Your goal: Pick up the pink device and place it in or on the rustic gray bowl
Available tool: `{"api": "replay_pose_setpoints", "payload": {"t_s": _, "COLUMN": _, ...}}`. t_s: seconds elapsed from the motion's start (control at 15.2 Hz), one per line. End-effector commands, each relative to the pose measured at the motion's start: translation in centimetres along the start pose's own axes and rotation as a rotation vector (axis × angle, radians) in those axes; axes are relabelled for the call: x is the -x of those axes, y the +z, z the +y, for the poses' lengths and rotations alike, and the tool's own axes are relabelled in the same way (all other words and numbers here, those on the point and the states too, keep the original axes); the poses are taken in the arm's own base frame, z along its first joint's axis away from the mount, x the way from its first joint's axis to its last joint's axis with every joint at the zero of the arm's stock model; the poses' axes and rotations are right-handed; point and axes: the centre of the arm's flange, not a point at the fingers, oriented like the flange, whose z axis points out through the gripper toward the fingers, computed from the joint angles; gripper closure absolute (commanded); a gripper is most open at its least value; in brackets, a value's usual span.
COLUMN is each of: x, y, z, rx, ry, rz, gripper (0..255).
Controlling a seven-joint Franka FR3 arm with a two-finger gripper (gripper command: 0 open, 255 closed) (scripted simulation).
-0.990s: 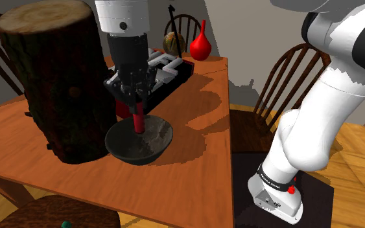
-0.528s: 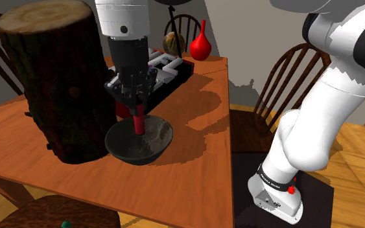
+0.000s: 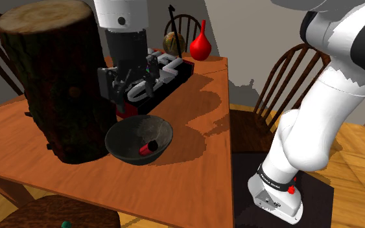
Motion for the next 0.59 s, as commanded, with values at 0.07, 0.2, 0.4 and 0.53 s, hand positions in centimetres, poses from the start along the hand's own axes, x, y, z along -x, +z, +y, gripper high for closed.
{"api": "replay_pose_setpoints", "payload": {"t_s": 0.07, "x": 0.1, "y": -3.8, "z": 0.1, "rx": 0.000, "ry": 0.000, "rz": 0.000, "gripper": 0}}
{"api": "replay_pose_setpoints", "payload": {"t_s": 0.2, "x": 0.1, "y": -3.7, "z": 0.1, "rx": 0.000, "ry": 0.000, "rz": 0.000, "gripper": 0}}
{"api": "replay_pose_setpoints", "payload": {"t_s": 0.4, "x": 0.1, "y": -3.8, "z": 0.1, "rx": 0.000, "ry": 0.000, "rz": 0.000, "gripper": 0}}
{"api": "replay_pose_setpoints", "payload": {"t_s": 0.53, "x": 0.1, "y": -3.8, "z": 0.1, "rx": 0.000, "ry": 0.000, "rz": 0.000, "gripper": 0}}
